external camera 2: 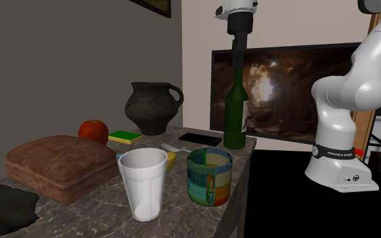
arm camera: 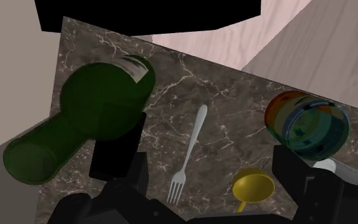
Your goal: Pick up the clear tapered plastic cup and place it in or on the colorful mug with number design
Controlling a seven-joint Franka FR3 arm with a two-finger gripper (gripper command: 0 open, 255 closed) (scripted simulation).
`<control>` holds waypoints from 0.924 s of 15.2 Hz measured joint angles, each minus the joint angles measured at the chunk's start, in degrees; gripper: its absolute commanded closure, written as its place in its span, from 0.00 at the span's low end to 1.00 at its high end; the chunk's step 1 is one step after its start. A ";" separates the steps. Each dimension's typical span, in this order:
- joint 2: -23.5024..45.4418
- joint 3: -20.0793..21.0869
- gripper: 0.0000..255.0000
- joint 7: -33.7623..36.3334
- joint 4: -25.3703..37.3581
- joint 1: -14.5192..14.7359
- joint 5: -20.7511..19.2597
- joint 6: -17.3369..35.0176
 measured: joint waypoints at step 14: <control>25.07 6.93 0.00 5.39 10.41 3.75 2.24 15.80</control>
